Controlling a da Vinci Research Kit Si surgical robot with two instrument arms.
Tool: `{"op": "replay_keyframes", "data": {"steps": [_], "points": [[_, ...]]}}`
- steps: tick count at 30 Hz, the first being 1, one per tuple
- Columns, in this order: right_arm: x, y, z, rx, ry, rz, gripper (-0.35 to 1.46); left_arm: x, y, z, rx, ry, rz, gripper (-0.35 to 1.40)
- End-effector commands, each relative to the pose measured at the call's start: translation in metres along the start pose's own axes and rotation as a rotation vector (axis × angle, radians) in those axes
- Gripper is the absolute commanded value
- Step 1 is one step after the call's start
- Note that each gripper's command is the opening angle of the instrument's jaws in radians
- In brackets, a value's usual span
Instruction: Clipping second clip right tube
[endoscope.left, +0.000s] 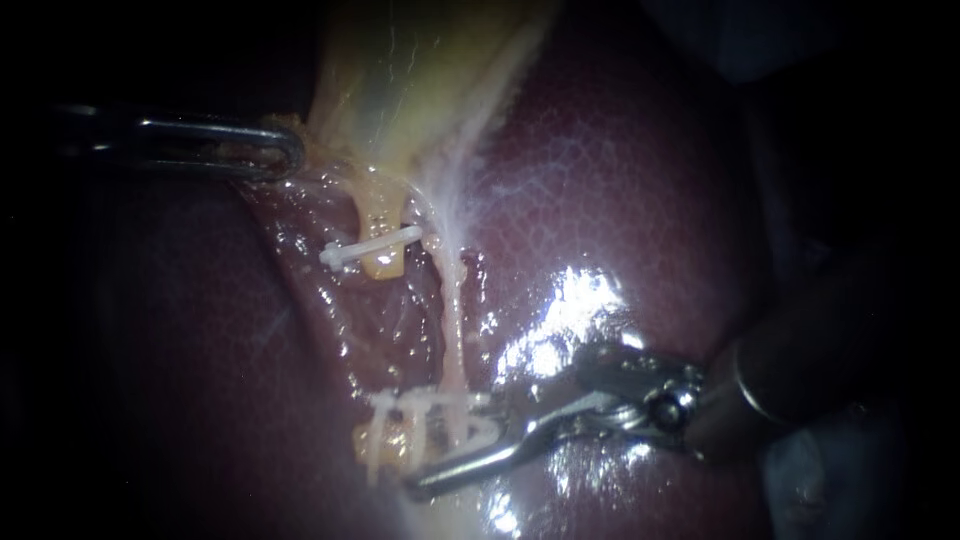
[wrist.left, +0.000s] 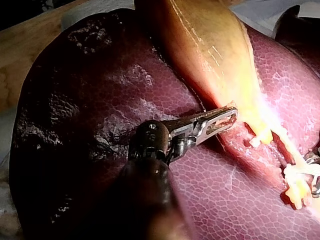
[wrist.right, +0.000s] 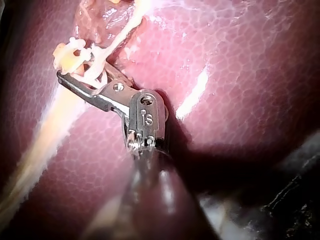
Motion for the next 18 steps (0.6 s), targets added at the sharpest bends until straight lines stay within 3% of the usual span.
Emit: {"op": "replay_keyframes", "data": {"steps": [1, 7, 14, 18], "points": [[0.0005, 0.0, -0.0002, -0.003, 0.009, -0.002, 0.5, 0.0, 0.0, 0.0, 0.0, 0.0, -0.001, -0.35], [0.0025, -0.0003, -0.001, -0.014, 0.05, -0.005, 0.5, 0.0, 0.0, -0.0001, 0.0, 0.0, -0.001, -0.35], [0.0027, -0.0005, -0.001, -0.007, 0.06, -0.009, 0.5, 0.0, 0.0, -0.0001, 0.0, 0.0, -0.001, -0.35], [0.0027, -0.001, -0.0008, 0.006, 0.087, -0.007, 0.5, 0.0, 0.0, 0.0, -0.001, 0.0, -0.001, -0.35]]}}
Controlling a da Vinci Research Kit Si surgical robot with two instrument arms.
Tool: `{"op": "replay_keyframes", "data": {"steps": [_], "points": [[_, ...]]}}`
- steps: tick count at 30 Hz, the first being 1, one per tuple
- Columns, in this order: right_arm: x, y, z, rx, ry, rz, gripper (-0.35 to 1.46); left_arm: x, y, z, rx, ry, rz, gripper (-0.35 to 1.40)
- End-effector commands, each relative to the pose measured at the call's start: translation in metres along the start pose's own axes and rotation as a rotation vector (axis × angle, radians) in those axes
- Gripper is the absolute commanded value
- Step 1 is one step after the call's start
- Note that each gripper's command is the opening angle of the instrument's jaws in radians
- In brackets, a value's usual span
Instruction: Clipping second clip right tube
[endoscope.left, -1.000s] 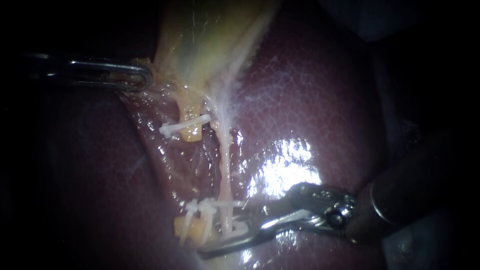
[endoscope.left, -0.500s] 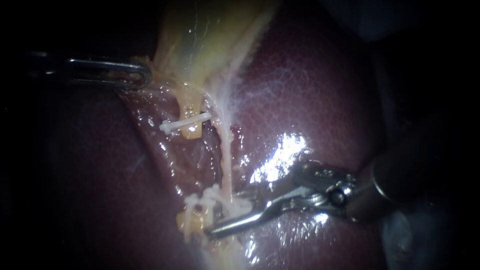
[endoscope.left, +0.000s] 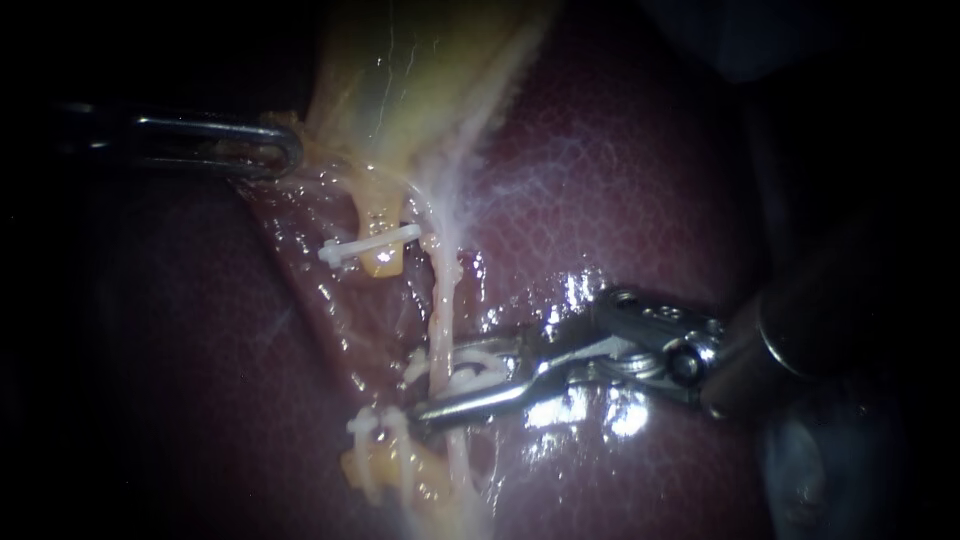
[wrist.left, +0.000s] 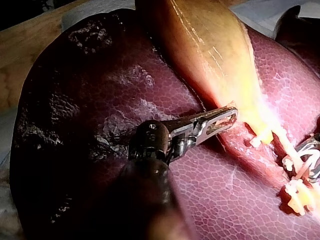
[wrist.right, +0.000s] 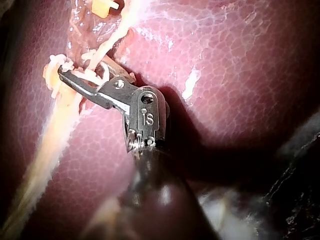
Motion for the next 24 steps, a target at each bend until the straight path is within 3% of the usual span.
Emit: {"op": "replay_keyframes", "data": {"steps": [1, 4, 7, 15, 24], "points": [[0.0, -0.0002, 0.0001, 0.013, 0.009, 0.001, 0.5, 0.0, 0.0, 0.0, 0.0, 0.0, 0.0, -0.35], [0.0, -0.0007, 0.0002, 0.048, 0.023, 0.009, 0.5, 0.0, 0.0, 0.0, 0.0, 0.0, 0.0, -0.35], [0.0004, -0.0013, 0.0001, 0.082, 0.007, 0.017, 0.5, 0.0, 0.0, 0.0, 0.0, 0.0, 0.0, -0.35], [0.0017, -0.0016, -0.0006, 0.087, 0.008, 0.025, 0.5, 0.0, 0.0, 0.0, 0.0, 0.0, 0.0, -0.35], [0.002, -0.0016, -0.0008, 0.088, 0.009, 0.027, 0.5, 0.0, 0.0, 0.0, 0.0, 0.0, 0.0, -0.35]]}}
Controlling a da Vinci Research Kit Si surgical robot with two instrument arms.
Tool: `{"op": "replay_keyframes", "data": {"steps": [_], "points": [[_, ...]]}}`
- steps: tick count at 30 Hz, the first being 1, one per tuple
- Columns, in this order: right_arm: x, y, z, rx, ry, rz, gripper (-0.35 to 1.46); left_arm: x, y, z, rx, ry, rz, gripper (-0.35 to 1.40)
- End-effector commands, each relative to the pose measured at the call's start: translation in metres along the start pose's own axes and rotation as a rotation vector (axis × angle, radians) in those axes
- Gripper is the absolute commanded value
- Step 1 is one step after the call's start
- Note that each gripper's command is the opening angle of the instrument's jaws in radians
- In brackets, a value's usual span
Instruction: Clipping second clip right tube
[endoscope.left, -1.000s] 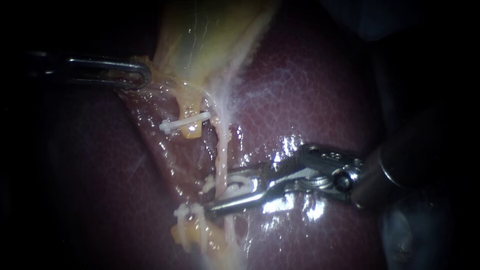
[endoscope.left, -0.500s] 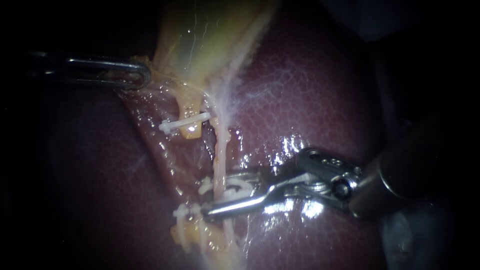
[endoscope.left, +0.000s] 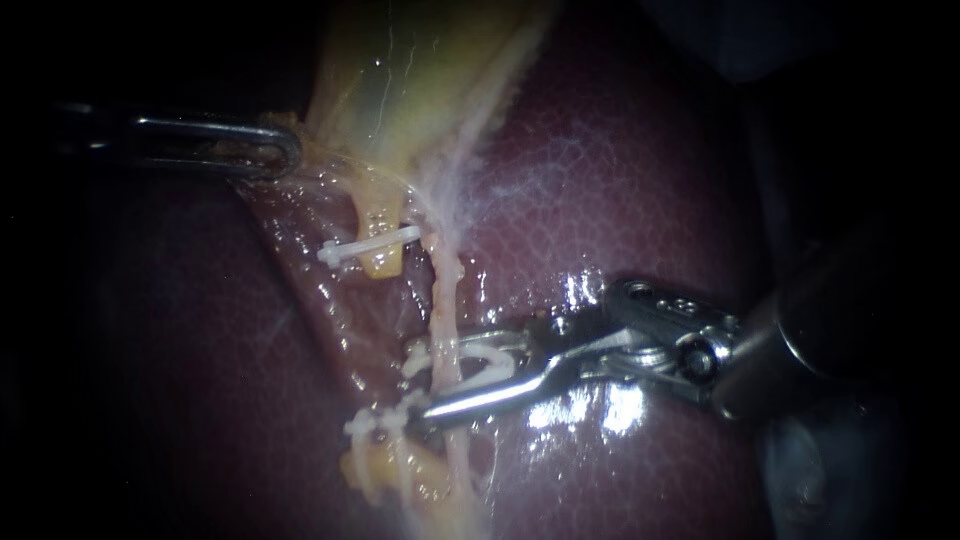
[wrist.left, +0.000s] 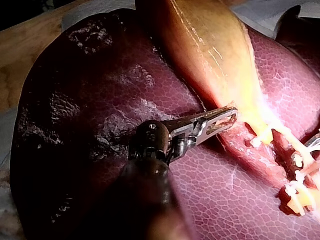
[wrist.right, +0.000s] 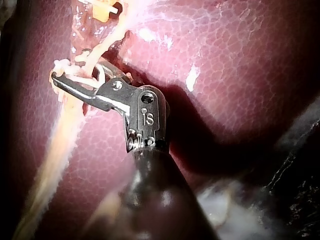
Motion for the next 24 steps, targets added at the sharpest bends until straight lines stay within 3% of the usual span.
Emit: {"op": "replay_keyframes", "data": {"steps": [1, 6, 16, 20, 24], "points": [[0.0, 0.0, 0.0, 0.0, 0.0, 0.0, 0.5, 0.0, 0.0, 0.0, 0.0, 0.0, 0.0, -0.35], [-0.0001, -0.0002, 0.0, 0.005, -0.003, 0.011, 0.5, 0.0, 0.0, 0.0, 0.0, 0.0, 0.0, -0.35], [-0.0005, -0.0014, 0.0007, 0.072, 0.0, 0.079, 0.45, 0.0, 0.0, 0.0, 0.0, 0.0, 0.0, -0.35], [-0.0004, -0.0012, 0.0006, 0.072, 0.004, 0.085, 0.36, 0.0, 0.0, 0.0, 0.0, 0.0, 0.0, -0.35], [-0.0003, -0.0008, 0.0004, 0.082, 0.018, 0.109, 0.14, 0.0, 0.0, 0.0, 0.0, 0.0, 0.0, -0.35]]}}
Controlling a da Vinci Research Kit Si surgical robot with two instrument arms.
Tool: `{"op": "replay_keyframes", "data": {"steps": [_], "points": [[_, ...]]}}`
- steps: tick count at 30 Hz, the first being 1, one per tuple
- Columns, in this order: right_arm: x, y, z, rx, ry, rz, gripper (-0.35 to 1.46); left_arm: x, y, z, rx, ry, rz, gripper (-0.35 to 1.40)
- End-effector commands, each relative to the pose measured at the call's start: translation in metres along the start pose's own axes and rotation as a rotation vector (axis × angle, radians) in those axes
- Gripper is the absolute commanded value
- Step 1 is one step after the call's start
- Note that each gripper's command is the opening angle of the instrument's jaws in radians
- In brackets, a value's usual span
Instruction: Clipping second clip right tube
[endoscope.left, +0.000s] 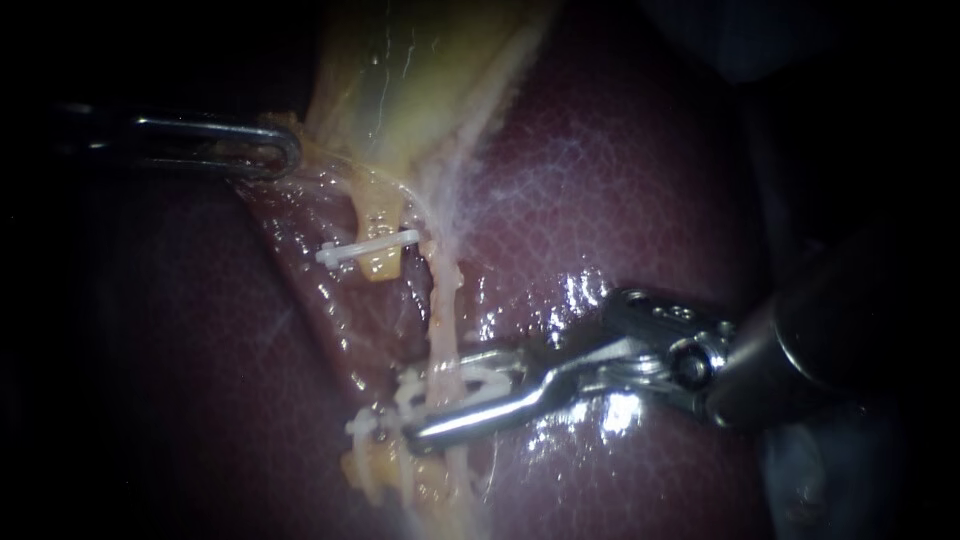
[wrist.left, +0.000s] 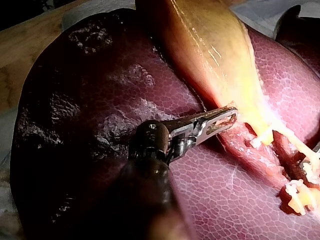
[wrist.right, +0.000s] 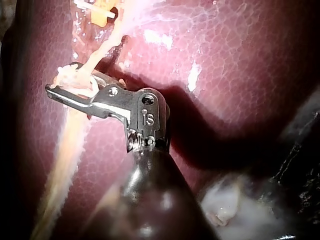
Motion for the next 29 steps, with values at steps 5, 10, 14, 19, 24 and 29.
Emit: {"op": "replay_keyframes", "data": {"steps": [5, 10, 14, 19, 24, 29], "points": [[0.0001, 0.0001, 0.0, 0.019, 0.025, 0.029, -0.13, 0.0, 0.0, 0.0, 0.0, 0.0, 0.0, -0.35], [0.0002, 0.0001, 0.0002, 0.023, 0.025, 0.029, -0.35, 0.0, 0.0, 0.0, 0.0, 0.0, 0.0, -0.35], [0.0002, 0.0002, 0.0001, 0.011, 0.035, 0.029, -0.35, 0.0, 0.0, 0.0, 0.0, 0.0, 0.0, -0.35], [0.0002, 0.0001, 0.0001, -0.003, 0.016, 0.029, -0.35, 0.0, 0.0, 0.0, 0.0, 0.0, 0.0, -0.35], [0.0002, 0.0001, 0.0001, -0.006, 0.018, 0.029, -0.35, 0.0, 0.0, 0.0, 0.0, 0.0, 0.0, -0.35], [0.0002, 0.0002, 0.0001, -0.004, 0.016, 0.029, -0.35, 0.0, 0.0, 0.0, 0.0, 0.0, 0.0, -0.35]]}}
